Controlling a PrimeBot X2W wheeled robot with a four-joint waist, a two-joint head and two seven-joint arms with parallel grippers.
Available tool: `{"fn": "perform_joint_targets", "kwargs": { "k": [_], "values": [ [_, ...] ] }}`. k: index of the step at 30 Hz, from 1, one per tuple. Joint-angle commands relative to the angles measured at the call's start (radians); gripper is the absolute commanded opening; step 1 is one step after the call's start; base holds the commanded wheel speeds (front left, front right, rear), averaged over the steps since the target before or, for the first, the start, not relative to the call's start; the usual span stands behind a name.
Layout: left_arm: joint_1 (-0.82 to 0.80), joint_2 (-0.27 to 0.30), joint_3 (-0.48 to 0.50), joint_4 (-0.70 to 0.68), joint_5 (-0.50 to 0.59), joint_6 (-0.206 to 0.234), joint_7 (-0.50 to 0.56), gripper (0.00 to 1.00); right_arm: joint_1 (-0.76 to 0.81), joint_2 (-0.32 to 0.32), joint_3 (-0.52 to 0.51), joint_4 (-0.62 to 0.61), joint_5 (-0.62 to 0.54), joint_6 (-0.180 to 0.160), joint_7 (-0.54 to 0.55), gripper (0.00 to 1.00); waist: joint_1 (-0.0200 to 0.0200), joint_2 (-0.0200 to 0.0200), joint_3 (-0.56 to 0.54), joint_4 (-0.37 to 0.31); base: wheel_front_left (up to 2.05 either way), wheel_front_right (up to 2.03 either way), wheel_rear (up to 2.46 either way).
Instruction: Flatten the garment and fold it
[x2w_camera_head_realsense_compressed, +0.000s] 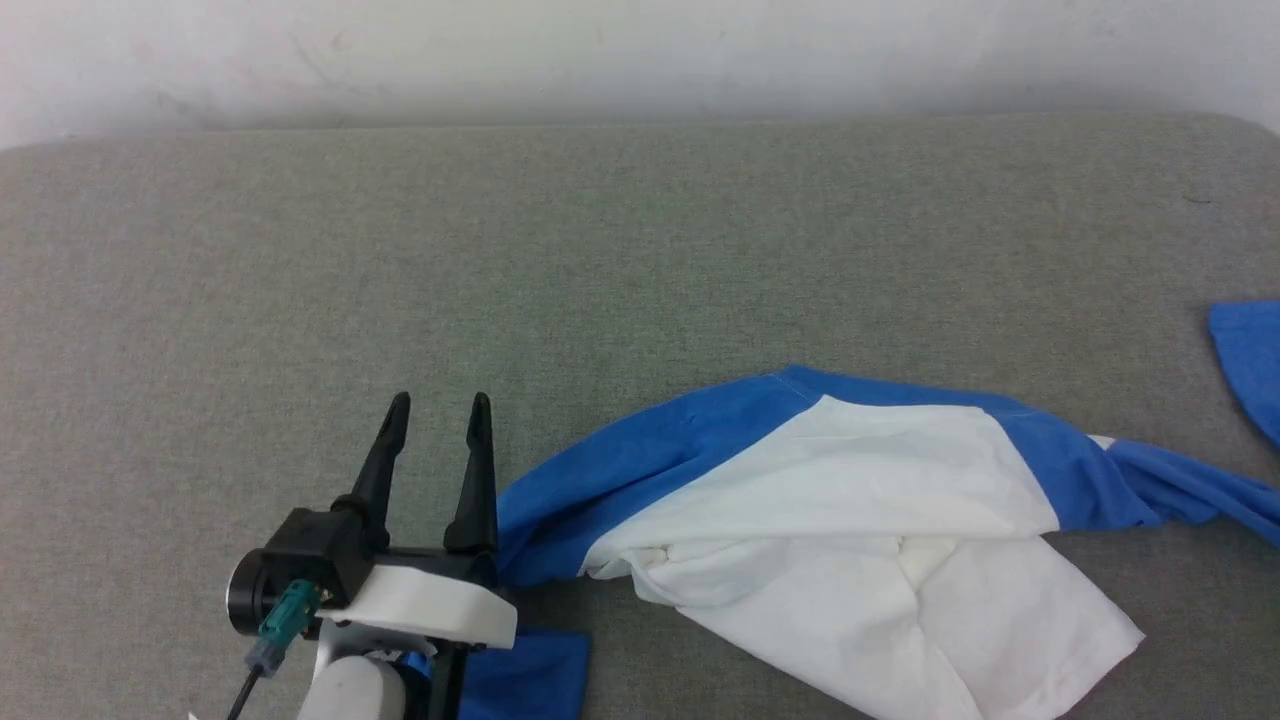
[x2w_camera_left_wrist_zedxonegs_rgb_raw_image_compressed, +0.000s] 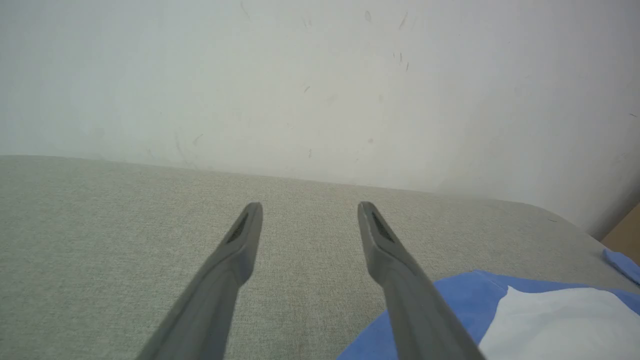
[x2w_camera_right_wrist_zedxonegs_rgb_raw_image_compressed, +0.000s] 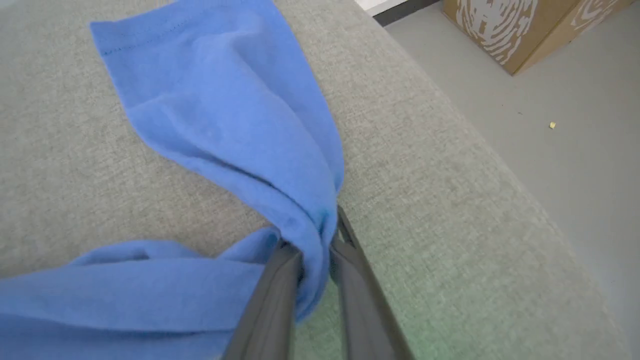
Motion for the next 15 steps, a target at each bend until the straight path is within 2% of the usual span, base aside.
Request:
{"fn": "perform_joint_targets", "kwargs": {
  "k": [1, 6, 10, 13, 15],
  "values": [
    [0.013, 0.000, 0.009, 0.003, 0.011, -0.009, -0.005, 1.00, 0.021, 0.017, -0.018, -0.027, 0.019, -0.001, -0.071, 1.00, 0.0001, -0.0002, -0.012, -0.012, 0.00, 0.00, 0.00],
    [0.020, 0.000, 0.021, 0.012, 0.016, -0.015, -0.005, 1.00, 0.067, 0.021, -0.076, -0.099, 0.022, -0.001, -0.168, 1.00, 0.0001, -0.0002, -0.027, -0.011, 0.00, 0.00, 0.00],
    [0.030, 0.000, 0.029, 0.012, 0.016, -0.015, -0.005, 1.00, 0.135, 0.029, -0.160, -0.294, -0.047, -0.001, -0.171, 1.00, 0.0001, -0.0002, -0.045, -0.007, 0.00, 0.00, 0.00],
    [0.036, 0.000, 0.030, 0.014, 0.015, -0.017, -0.005, 1.00, 0.177, 0.057, -0.124, -0.431, -0.117, -0.001, -0.165, 1.00, 0.0001, -0.0002, -0.057, -0.002, 0.00, 0.00, 0.00],
    [0.037, 0.000, 0.029, 0.015, 0.015, -0.018, -0.005, 1.00, 0.181, 0.069, -0.060, -0.528, -0.144, -0.001, -0.096, 1.00, 0.0001, -0.0002, -0.061, 0.002, 0.00, 0.00, 0.00]
  ]
}}
